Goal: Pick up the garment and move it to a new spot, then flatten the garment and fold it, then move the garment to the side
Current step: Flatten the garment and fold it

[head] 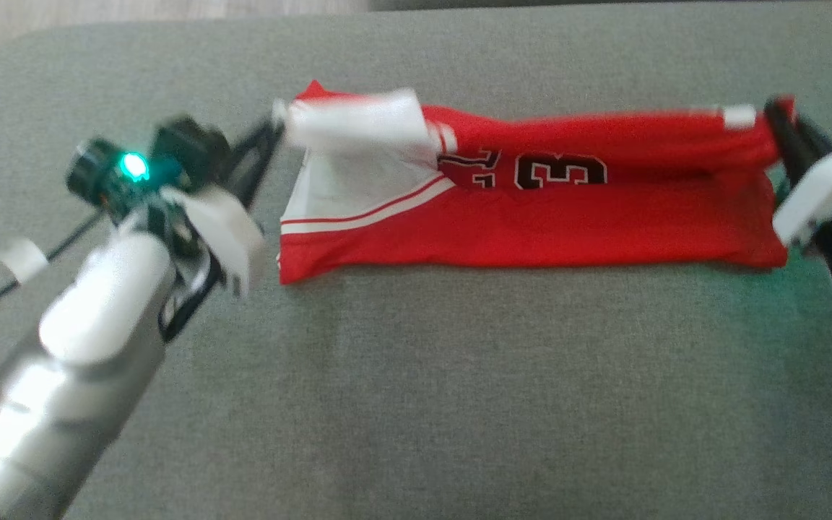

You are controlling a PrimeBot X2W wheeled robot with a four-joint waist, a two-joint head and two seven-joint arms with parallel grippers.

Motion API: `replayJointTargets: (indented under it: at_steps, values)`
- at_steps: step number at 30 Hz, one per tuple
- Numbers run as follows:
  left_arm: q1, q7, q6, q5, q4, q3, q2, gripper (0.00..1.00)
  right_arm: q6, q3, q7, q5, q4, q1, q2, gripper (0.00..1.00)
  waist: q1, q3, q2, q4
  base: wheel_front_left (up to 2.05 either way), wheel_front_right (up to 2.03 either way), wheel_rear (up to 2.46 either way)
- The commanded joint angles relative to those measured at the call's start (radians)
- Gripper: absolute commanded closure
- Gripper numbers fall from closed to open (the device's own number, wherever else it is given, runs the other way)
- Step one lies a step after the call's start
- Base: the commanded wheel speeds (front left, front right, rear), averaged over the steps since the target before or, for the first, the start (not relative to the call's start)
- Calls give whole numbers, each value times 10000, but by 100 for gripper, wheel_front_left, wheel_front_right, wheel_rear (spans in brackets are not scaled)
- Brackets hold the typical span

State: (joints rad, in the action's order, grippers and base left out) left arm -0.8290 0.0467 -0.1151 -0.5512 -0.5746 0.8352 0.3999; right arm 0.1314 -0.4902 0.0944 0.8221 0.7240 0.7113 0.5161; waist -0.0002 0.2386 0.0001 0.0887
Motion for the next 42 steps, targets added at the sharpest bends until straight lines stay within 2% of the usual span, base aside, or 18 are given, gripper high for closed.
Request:
replayJointTargets:
  at_steps: [1,7,15,20,21,22,23,24,27,35,39,42]
  values:
    - [-116,221,-22,-47,447,-174,549,100,-7,-250,213,88,-316,-222,452,100,2,-126,-1,80,0,0,0]
    - [635,832,46,124,1193,400,1024,100,-7,-1336,1177,74,-772,-777,1255,100,2,-158,-1,52,0,0,0]
    - [888,1175,213,382,1246,796,1114,100,-7,-2363,1817,-351,-1063,-636,1625,100,2,50,-1,-149,0,0,0]
    - [856,1166,380,670,975,1016,1069,100,-7,-2712,1817,-448,-985,-423,1513,100,2,166,-1,-257,0,0,0]
    - [874,1149,413,644,885,1013,1018,100,-7,-2682,1665,-494,-929,-347,1468,91,2,169,-1,-278,0,0,0]
    - [878,1089,485,635,807,992,961,70,-7,-2585,1604,-397,-793,-318,1369,0,2,159,-1,-296,0,0,0]
    - [867,951,621,658,745,942,904,3,-7,-2542,1585,-286,-735,-294,1266,0,2,140,-1,-313,0,0,0]
    - [876,811,777,645,672,866,837,0,-7,-2465,1526,-166,-700,-261,1180,0,2,106,-1,-335,0,0,0]
    - [910,406,1167,559,521,641,633,0,-7,-2155,1127,79,-700,-115,1040,0,2,-59,-1,-379,0,0,0]
    - [1168,-1643,2646,-319,1005,-916,-72,0,-7,-577,-1176,308,-1238,-87,459,0,2,-831,-1,-416,0,0,0]
    - [1666,-2687,3373,-962,1726,-1932,-491,0,-7,439,-2990,-603,-1444,-383,-159,0,2,-1214,-1,-432,0,0,0]
    - [2320,-2988,3837,-1161,2416,-2539,-752,0,-7,1485,-3478,-1392,-1747,-889,-1050,0,2,-1460,-1,-444,0,0,0]
